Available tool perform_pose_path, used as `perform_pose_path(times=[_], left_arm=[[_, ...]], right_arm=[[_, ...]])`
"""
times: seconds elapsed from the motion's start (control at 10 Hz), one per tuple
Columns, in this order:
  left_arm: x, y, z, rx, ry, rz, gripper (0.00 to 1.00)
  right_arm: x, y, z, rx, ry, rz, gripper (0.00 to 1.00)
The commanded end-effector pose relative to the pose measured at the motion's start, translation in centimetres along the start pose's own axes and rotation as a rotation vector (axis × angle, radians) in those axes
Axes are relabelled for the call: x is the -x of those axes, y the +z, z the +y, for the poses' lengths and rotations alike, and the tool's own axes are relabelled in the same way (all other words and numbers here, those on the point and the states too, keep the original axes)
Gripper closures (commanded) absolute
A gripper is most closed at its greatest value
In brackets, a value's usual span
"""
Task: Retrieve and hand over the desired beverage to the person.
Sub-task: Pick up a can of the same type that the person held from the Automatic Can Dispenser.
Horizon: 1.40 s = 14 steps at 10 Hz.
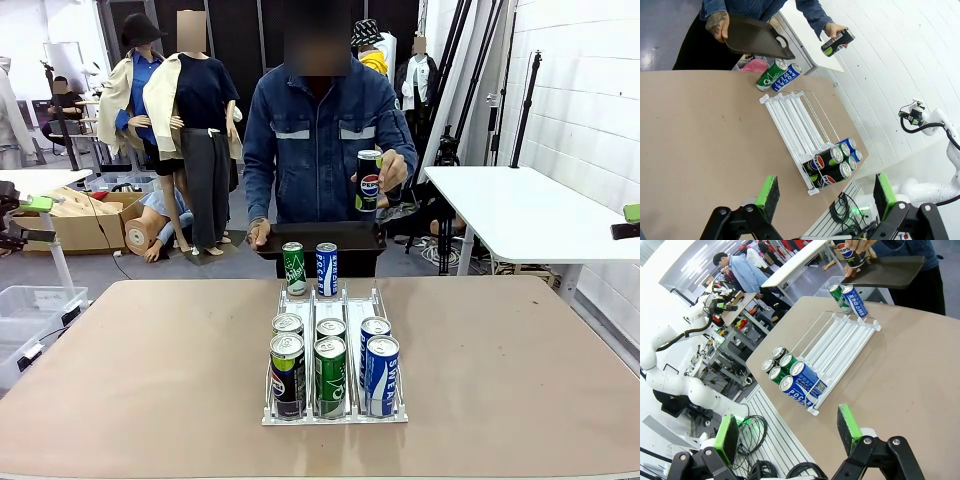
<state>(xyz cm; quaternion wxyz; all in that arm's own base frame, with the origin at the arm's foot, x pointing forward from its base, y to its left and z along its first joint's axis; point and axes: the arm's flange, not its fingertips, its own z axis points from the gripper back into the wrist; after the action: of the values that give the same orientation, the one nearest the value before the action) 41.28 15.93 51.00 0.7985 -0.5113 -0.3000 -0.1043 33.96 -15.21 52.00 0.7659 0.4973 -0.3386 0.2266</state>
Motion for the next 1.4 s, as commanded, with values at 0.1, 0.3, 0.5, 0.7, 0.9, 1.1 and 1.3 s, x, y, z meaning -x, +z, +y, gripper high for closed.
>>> perform_pose_path(times=[0.1, 0.3, 0.5, 0.7, 0.9, 1.1, 1.3], left_arm=[[0.04, 0.16, -0.01, -0.010, 0.002, 0.002, 0.00], [0.04, 0.16, -0.01, -0.010, 0.002, 0.002, 0.00], [0.04, 0.16, -0.01, -0.010, 0.002, 0.002, 0.00], [0.04, 0.16, -0.01, -0.010, 0.002, 0.002, 0.00], [0.04, 0.16, -0.01, -0.010, 0.002, 0.002, 0.00], [0.04, 0.16, -0.01, -0.010, 0.002, 0.002, 0.00], [0.04, 0.16, -0.01, -0.010, 0.002, 0.002, 0.00]], right_arm=[[-0.04, -0.03, -0.03, -0.004, 0.004, -0.006, 0.00], [-0.04, -0.03, -0.03, -0.004, 0.004, -0.006, 0.00], [-0.04, -0.03, -0.03, -0.004, 0.004, -0.006, 0.00], [-0.04, -0.03, -0.03, -0.004, 0.004, -0.006, 0.00], [-0.04, -0.03, -0.03, -0.004, 0.004, -0.006, 0.00], [-0.04, -0.03, -0.03, -0.004, 0.004, -0.006, 0.00], [-0.04, -0.03, -0.03, -0.004, 0.004, -0.006, 0.00]])
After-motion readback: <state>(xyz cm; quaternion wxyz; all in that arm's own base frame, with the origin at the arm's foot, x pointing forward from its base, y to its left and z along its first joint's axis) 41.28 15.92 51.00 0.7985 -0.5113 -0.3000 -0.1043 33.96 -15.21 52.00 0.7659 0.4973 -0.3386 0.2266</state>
